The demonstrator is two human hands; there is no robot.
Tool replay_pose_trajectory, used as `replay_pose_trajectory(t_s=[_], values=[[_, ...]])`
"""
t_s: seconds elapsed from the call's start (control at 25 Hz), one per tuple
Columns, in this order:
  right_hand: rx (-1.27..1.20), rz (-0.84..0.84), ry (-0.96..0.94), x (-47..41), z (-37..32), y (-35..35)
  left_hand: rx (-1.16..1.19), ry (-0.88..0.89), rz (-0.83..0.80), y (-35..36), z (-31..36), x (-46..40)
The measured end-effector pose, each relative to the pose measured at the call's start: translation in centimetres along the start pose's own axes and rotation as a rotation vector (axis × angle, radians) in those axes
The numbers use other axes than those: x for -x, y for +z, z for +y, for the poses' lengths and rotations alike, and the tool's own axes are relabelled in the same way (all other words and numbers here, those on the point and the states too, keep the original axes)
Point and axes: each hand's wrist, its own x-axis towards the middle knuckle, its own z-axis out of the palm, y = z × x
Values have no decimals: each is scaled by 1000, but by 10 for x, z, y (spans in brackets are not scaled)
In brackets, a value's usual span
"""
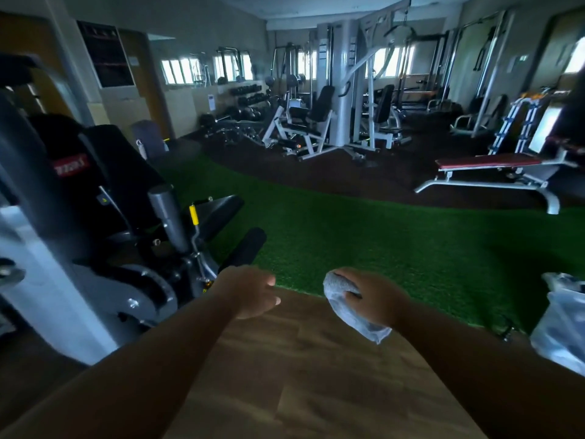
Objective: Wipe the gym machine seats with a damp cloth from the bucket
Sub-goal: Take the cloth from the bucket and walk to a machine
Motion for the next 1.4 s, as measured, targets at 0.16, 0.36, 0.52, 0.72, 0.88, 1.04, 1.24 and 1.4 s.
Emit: replay_pose_trajectory(t_s=[0.16, 0.36, 0.52, 0.72, 0.88, 1.04, 1.24, 1.4], values=[[-4, 7, 12, -81, 50, -2, 41, 1, -6, -1, -26, -92], [21, -17, -94, -201, 135, -1, -2, -65, -29, 11, -47, -215], [41, -63, -157, -308, 204, -10, 28, -182, -31, 18, -58, -308], [21, -145, -206, -415, 252, -14, 69, -297, -40, 25, -81, -392], [-28, -179, -259, -489, 268, 2, 97, -344, -59, 41, -121, -443], [-33, -210, -279, -584, 279, 24, 98, -373, -70, 57, -183, -511], [-58, -217, -260, -717, 279, 53, 118, -381, -66, 65, -288, -608], [-62, -210, -279, -815, 274, 73, 146, -394, -66, 74, -355, -669]])
